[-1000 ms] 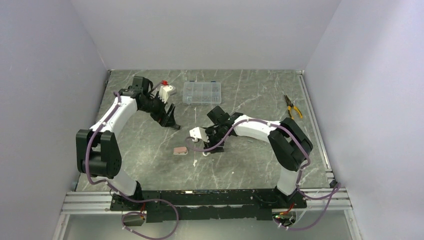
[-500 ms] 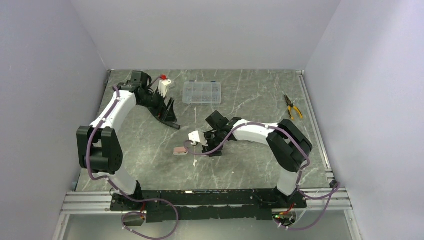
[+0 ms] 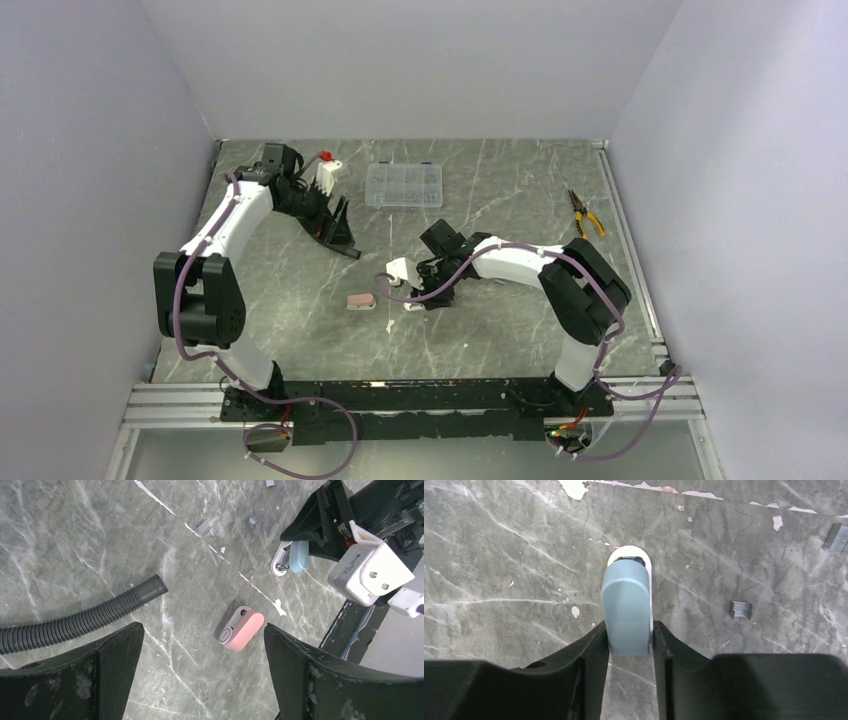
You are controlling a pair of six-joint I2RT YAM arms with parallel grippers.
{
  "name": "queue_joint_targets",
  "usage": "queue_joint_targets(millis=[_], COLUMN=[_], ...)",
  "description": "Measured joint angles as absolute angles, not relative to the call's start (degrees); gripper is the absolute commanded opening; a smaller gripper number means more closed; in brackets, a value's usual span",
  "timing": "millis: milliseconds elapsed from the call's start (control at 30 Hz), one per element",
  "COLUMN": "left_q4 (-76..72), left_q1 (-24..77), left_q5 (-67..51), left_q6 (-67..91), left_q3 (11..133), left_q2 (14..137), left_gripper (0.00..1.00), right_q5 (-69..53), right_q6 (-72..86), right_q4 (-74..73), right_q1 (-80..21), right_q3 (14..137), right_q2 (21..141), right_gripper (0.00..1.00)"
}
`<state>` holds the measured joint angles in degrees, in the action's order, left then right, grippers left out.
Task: Load the staples into the stapler
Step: Close the stapler at the center of the board.
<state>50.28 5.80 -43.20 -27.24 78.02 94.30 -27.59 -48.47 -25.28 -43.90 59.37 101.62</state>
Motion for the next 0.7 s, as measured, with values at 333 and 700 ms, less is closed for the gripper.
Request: queue_joint_targets(millis=[333,700], left_q4=[53.0,53.1], left_q1=[5.8,7.9], left_q5=[-44.2,-57.4], left_q6=[-23.9,-14.4], left_q3=[82.7,91.5], left_q2=[99.2,101.0], left_gripper=[0.95,0.95], right_q5=[-27.4,-25.0], right_q6=[-43.7,-34.2], right_q4=[-25.8,-26.4], right_q1=[-43.4,-39.7], right_q3=[59.8,62.9], right_q2=[101.1,86.8], right_gripper=[0.03,0.0])
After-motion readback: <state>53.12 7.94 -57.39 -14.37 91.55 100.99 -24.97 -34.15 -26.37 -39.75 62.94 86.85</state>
